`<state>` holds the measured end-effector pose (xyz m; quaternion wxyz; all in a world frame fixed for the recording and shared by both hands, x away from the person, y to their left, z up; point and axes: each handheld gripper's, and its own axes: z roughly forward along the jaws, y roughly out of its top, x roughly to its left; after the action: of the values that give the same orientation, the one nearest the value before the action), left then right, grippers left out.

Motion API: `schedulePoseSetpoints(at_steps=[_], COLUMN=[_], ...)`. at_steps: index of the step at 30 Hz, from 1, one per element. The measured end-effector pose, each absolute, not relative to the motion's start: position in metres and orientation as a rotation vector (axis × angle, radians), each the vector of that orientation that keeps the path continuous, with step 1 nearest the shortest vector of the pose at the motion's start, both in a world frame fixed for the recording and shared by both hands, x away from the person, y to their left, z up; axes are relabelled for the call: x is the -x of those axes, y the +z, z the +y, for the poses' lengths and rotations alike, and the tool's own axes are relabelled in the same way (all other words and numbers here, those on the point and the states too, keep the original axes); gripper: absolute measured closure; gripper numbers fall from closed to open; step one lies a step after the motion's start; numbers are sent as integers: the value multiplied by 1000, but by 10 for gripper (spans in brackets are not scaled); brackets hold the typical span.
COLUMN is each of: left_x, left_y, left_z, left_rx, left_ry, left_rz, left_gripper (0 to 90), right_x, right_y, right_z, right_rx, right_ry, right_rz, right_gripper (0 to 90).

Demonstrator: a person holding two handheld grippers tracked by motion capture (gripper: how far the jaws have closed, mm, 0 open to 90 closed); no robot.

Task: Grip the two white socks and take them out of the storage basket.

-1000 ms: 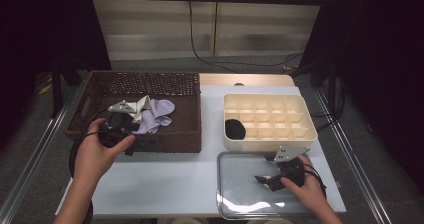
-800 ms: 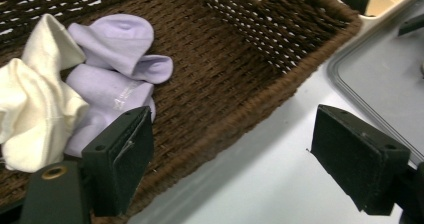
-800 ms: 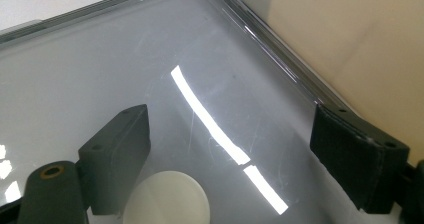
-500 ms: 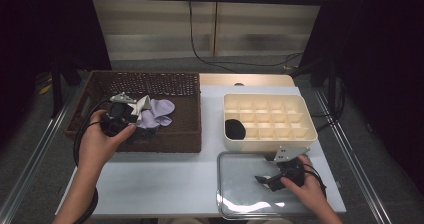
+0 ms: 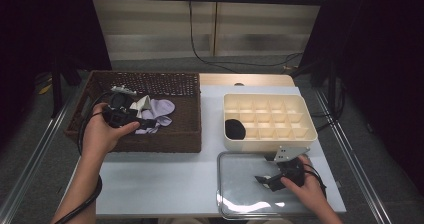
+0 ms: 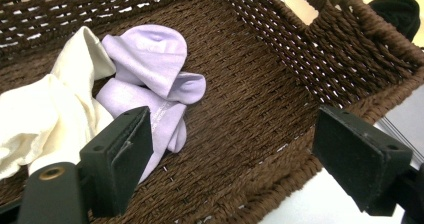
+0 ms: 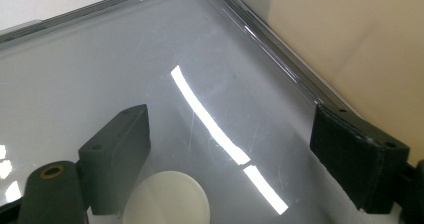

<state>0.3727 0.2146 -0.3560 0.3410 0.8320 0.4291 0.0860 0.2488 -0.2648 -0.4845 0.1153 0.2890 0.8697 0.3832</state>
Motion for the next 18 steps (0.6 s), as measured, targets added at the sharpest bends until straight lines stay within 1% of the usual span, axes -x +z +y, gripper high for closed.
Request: schedulePoseSetpoints(at_steps=[10,18], left_x=[-388,-402], left_y=[-361,-363], left_z=[218,219], left_rx=[-2142,-2137], left_ry=[230,259], left_rz=[1163,1179], left_gripper=[165,171], right_x=[-249,-249], right_y=[-485,-485], right_z=[-265,-265], right_rx=[-847,-845], right_ry=[1123,1123], right_rz=[2548,2548], right_gripper=[161,160])
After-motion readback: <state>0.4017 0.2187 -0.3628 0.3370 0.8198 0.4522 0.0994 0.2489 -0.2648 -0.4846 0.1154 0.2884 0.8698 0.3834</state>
